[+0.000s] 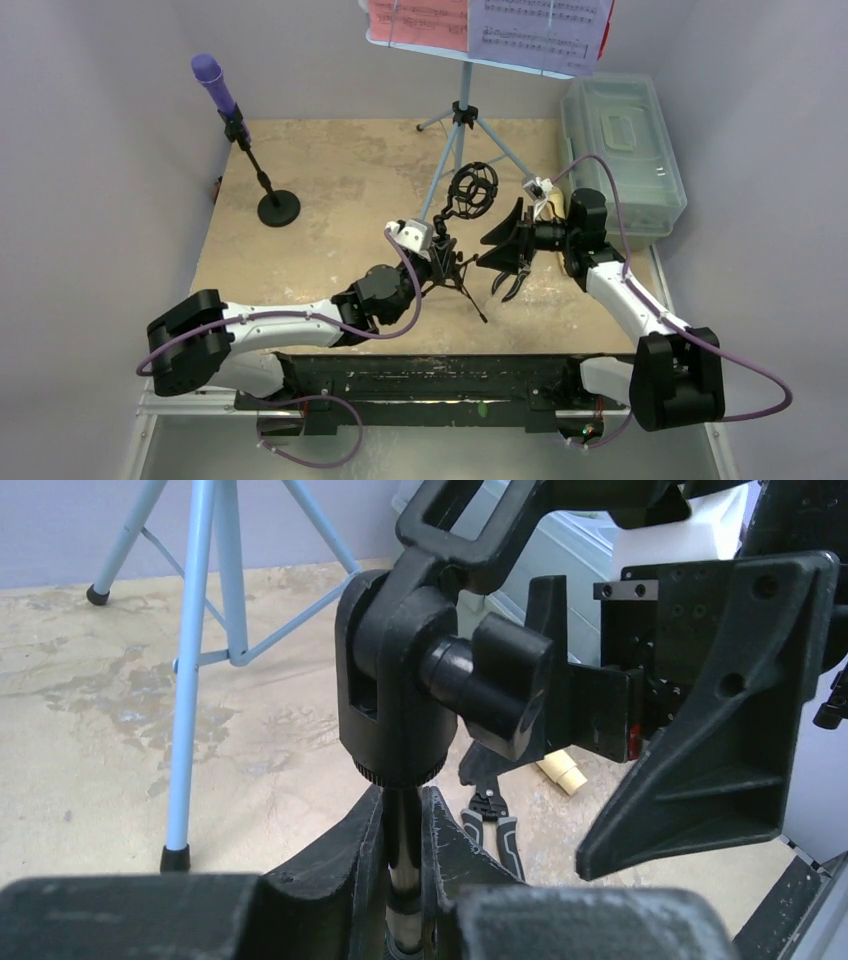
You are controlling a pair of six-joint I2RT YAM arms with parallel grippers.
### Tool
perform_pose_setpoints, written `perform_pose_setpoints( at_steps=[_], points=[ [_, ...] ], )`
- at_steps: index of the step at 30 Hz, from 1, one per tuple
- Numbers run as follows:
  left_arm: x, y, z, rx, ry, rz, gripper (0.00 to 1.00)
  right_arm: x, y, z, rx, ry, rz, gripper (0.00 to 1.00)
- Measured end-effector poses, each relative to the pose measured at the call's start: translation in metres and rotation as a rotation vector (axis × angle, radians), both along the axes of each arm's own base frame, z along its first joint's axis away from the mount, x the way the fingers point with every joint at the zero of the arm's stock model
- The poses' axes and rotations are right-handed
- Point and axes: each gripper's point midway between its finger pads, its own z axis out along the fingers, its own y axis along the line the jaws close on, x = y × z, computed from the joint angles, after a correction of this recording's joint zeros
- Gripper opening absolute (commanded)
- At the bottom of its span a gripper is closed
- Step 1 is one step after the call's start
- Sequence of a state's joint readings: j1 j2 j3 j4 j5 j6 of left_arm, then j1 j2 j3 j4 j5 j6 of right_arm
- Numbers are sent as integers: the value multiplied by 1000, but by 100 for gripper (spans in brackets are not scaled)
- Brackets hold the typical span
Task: Pack up the instrument practice props
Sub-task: Pick up the microphone stand at the center of the board, then unscrew the knob on the microphone stand.
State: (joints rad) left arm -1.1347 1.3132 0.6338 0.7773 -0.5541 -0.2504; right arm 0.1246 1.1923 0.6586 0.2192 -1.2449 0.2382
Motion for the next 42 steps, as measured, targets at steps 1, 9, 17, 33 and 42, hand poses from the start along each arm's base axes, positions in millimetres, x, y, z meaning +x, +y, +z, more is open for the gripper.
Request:
perform_pose_setpoints(
  at_steps=[1, 9, 17, 33, 42],
  points=[
    [-2, -2, -2, 3, 2, 4, 0, 0, 1, 0, 4, 10, -3, 91],
    [-9, -17, -10, 36, -4, 34, 0, -2, 11, 0, 19, 55, 9, 80],
    [-7, -16, 1, 3, -25, 69, 0, -8, 20, -4, 18, 82, 43, 69],
    [-9, -20, -2, 3, -27, 67, 0, -12, 25, -5, 13, 69, 67, 42],
    [-8, -20, 1, -12, -32, 68, 0, -15, 28, -8, 8, 55, 86, 22]
  ],
)
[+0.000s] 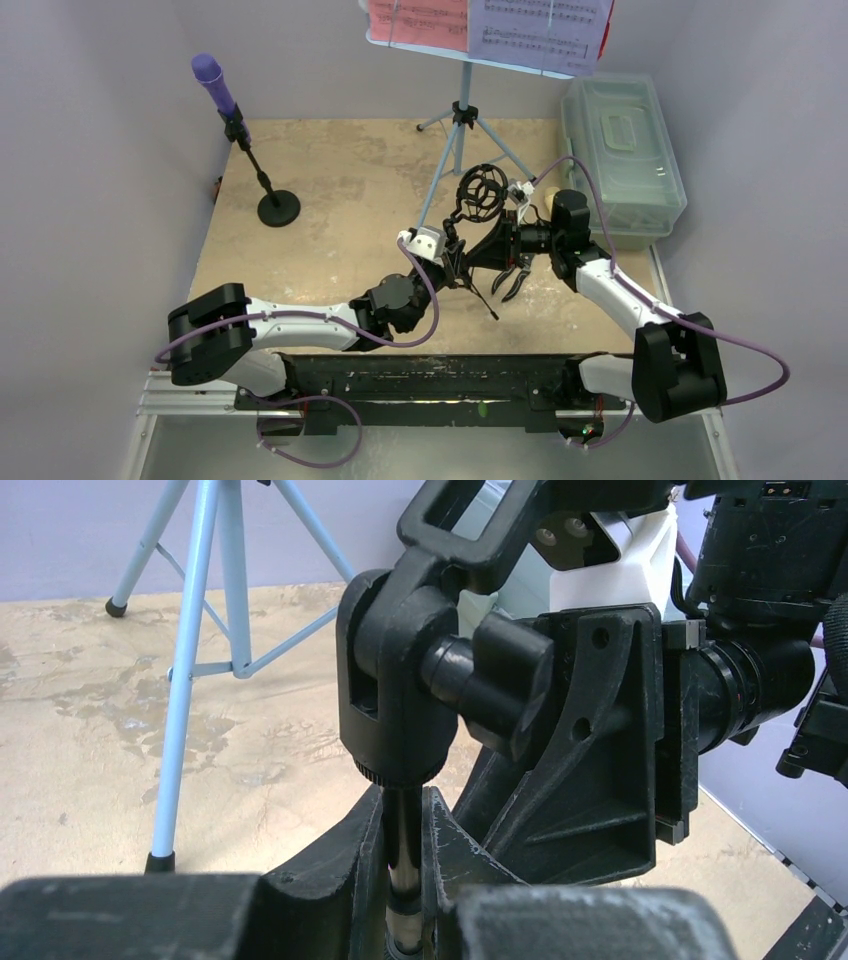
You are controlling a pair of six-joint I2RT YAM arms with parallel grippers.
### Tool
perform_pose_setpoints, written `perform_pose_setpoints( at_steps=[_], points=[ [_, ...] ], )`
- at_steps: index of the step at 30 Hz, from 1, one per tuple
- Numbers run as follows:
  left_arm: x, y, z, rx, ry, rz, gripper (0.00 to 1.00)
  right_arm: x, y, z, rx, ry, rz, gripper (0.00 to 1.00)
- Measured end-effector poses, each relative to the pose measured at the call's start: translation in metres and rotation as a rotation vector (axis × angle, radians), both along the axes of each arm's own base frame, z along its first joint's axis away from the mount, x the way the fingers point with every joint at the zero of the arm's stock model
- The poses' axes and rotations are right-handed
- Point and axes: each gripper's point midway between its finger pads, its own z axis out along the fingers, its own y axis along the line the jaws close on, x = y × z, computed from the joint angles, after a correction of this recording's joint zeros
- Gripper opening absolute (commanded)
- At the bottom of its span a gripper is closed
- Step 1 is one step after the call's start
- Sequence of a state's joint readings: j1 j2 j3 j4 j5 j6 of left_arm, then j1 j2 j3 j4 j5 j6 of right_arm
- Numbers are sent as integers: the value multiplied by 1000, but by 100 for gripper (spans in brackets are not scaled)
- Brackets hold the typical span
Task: Pack up the instrument practice props
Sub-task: Unscrew the knob on the microphone stand.
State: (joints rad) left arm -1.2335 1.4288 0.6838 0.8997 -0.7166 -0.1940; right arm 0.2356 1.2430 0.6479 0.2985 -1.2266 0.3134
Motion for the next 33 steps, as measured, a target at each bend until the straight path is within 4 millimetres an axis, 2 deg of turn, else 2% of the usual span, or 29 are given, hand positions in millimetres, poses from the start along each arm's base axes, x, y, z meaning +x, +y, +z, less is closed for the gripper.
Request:
perform_pose_setpoints(
  at_steps=[4, 12, 16, 21, 28, 33],
  points=[
    [0, 0, 0, 0, 0, 0, 0, -1, 0, -1, -2, -12, 7, 10],
    [0, -1, -2, -5, 9, -3, 0, -1, -2, -2, -33, -128, 56, 1],
    [-1, 0, -5, -31, 44, -2, 0, -2, -4, -4, -74, -252, 97, 0],
    [-7, -2, -12, -55, 119, -22, 0, -11, -9, -11, -118, -445, 167, 0],
    [-14, -11, -31, -59, 258, -55, 0, -25, -17, -28, -158, -725, 280, 0],
    [-16, -13, -34, -66, 302, -66, 0, -29, -20, -31, -160, -882, 331, 0]
  ],
)
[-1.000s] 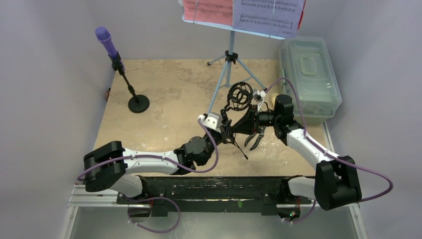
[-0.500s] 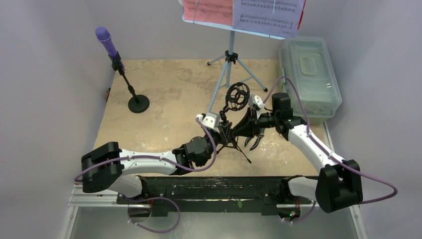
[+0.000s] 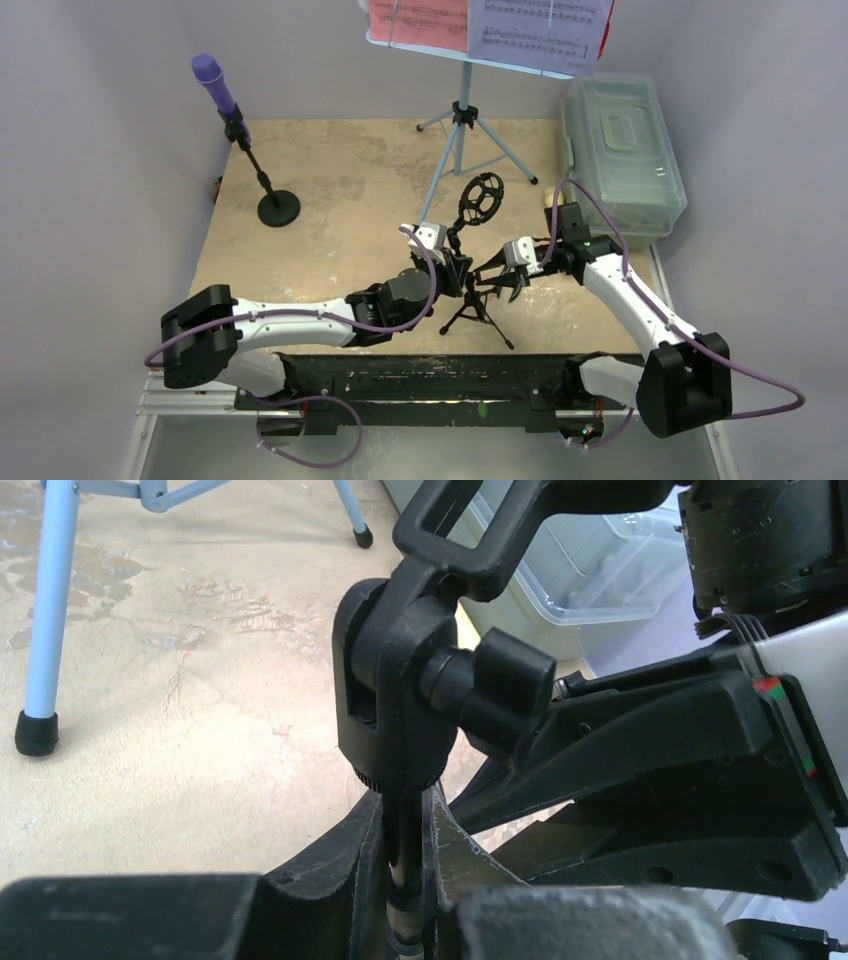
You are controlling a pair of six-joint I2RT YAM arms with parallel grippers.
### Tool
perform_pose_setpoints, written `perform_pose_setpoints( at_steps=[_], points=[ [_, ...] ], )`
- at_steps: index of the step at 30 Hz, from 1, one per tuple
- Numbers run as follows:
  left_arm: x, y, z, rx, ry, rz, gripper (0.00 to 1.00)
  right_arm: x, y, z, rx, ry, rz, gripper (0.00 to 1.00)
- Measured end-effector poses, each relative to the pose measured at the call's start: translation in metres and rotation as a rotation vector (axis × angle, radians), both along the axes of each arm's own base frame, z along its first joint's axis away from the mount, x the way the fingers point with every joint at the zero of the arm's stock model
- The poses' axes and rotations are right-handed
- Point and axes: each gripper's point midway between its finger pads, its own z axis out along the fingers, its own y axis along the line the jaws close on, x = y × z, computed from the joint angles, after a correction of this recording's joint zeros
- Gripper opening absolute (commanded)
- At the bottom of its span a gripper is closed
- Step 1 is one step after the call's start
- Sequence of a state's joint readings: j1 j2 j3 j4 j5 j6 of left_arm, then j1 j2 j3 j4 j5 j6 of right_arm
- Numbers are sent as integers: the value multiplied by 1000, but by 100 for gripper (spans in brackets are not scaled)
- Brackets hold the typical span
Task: Pack up the instrument practice props
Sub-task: Unscrew the knob on the microphone stand.
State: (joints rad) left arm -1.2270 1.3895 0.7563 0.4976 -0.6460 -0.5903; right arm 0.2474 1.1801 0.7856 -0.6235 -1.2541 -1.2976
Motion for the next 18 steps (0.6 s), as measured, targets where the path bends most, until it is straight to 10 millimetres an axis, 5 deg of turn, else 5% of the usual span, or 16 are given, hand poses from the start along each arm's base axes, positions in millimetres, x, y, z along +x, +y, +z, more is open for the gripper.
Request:
perform_pose_setpoints(
  at_steps=[6, 14, 18],
  points=[
    [-1, -2, -1, -14, 22, -8, 0, -1, -2, 0, -8, -78, 21, 10],
    [2, 0, -1, -12, 21, 1, 0, -4, -4, -3, -22, -54, 17, 64],
    [10, 6, -1, -9, 15, 32, 0, -8, -7, -9, -49, -7, 3, 77]
  ],
)
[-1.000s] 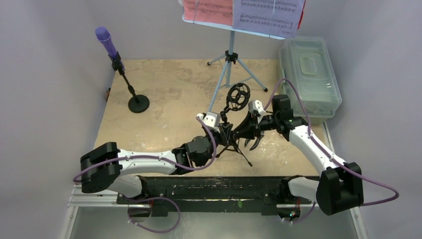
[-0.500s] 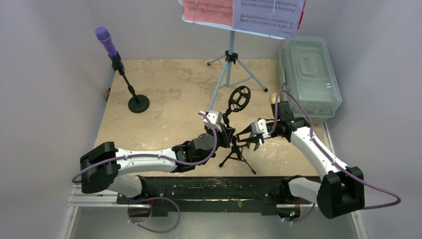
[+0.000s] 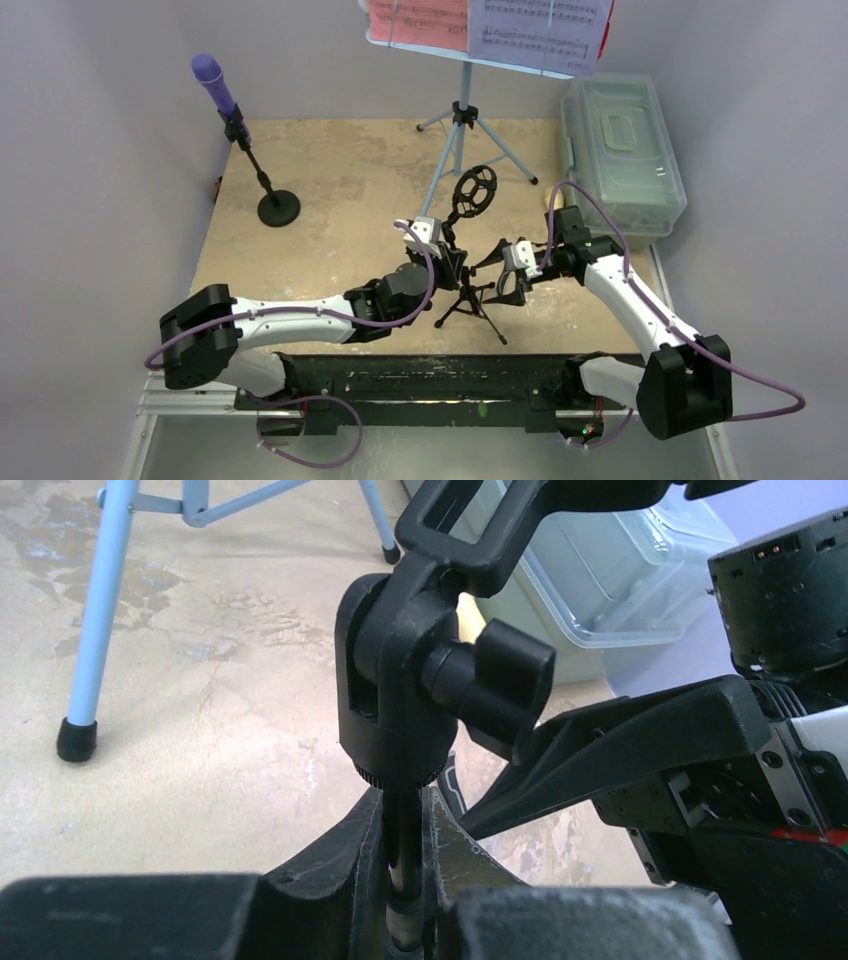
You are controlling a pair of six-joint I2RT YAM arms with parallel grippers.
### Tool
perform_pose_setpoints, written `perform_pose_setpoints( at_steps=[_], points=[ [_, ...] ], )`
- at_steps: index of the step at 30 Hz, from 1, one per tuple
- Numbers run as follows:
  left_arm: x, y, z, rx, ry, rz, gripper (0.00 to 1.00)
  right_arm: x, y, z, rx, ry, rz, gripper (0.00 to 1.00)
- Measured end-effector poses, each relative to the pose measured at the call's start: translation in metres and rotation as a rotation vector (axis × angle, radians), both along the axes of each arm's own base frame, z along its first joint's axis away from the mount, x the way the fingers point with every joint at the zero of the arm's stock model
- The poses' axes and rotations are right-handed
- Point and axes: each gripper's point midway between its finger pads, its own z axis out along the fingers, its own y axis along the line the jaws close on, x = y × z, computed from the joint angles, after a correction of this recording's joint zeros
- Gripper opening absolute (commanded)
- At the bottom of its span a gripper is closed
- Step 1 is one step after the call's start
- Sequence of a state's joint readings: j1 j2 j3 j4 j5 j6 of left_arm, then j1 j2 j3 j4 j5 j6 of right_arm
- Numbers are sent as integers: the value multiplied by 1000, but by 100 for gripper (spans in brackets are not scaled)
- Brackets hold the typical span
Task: Pack up the instrument practice props
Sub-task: Unscrew the knob on the microphone stand.
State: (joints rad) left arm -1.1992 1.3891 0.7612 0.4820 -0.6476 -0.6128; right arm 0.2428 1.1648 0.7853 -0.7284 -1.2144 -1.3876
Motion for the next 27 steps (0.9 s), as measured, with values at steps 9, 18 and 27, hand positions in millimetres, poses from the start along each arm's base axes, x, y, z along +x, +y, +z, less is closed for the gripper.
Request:
perform_pose_setpoints(
  at_steps=[9, 18, 27],
  points=[
    [3, 6, 2, 0, -28, 19, 0, -1, -5, 4, -9, 144, -70, 88],
    [3, 16, 5, 43, -143, 4, 0, 24, 3, 33, 82, 452, -238, 87],
    [8, 17, 19, 73, -290, 22, 0, 24, 14, 40, 173, 868, -291, 85]
  ],
)
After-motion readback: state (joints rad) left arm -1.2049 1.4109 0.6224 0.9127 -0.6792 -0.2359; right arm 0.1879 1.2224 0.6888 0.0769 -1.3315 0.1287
